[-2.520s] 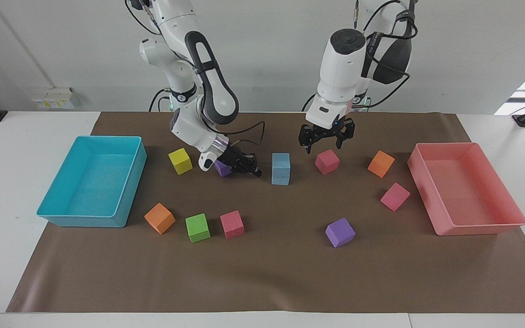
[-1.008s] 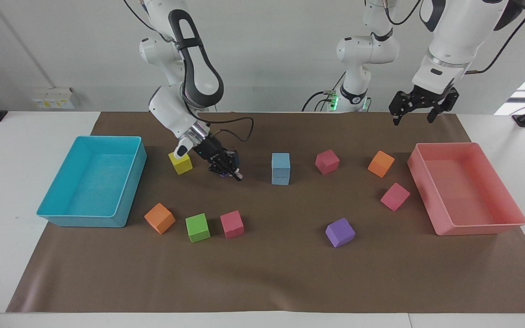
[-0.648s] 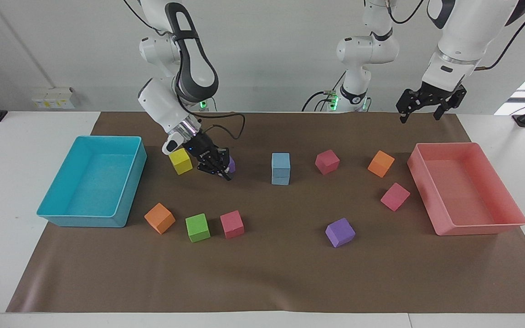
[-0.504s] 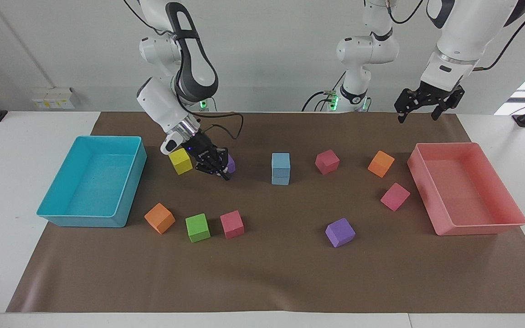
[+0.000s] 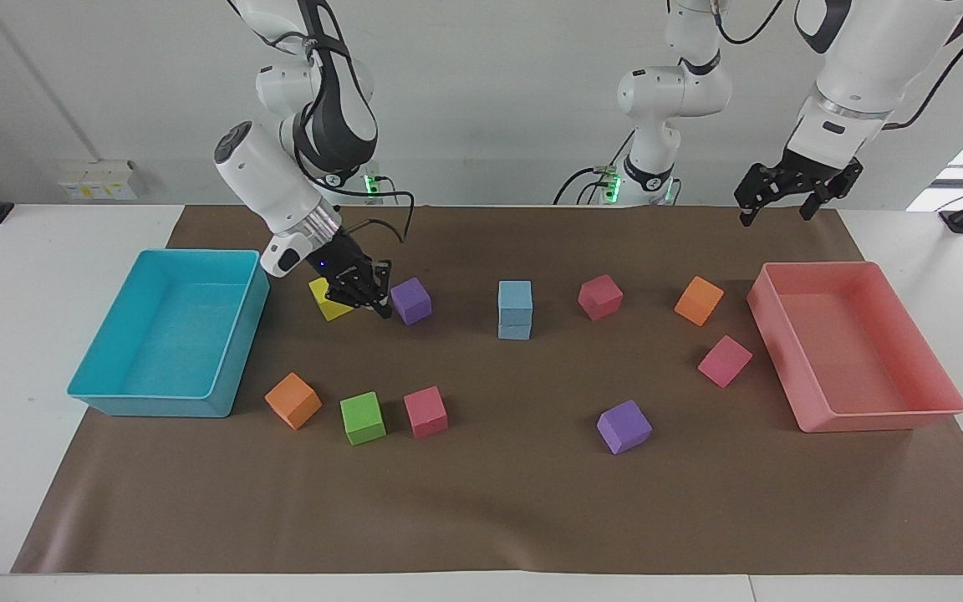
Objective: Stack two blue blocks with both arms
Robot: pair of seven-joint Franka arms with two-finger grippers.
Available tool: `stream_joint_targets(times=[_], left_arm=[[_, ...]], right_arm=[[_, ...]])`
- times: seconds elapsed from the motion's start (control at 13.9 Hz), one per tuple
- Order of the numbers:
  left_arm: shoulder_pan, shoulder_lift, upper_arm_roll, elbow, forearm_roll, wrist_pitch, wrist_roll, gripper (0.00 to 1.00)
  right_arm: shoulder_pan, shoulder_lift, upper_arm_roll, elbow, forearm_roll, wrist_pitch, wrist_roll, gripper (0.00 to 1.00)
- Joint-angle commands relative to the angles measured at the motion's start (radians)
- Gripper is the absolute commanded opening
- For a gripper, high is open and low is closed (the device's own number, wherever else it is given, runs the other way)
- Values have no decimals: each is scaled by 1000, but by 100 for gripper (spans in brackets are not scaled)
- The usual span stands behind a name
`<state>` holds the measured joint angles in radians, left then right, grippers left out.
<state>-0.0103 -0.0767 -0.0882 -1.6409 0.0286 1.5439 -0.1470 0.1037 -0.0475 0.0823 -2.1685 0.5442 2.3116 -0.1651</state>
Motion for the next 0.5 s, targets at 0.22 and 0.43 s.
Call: stream_joint_targets(times=[0.22, 0.43], left_arm=[[19, -12, -8, 1, -15, -19, 4, 100], [19, -12, -8, 1, -15, -19, 3, 100]], right_arm=[[-81, -26, 7, 208, -380, -367, 229, 0], [-131, -26, 5, 304, -426, -542, 234, 0]])
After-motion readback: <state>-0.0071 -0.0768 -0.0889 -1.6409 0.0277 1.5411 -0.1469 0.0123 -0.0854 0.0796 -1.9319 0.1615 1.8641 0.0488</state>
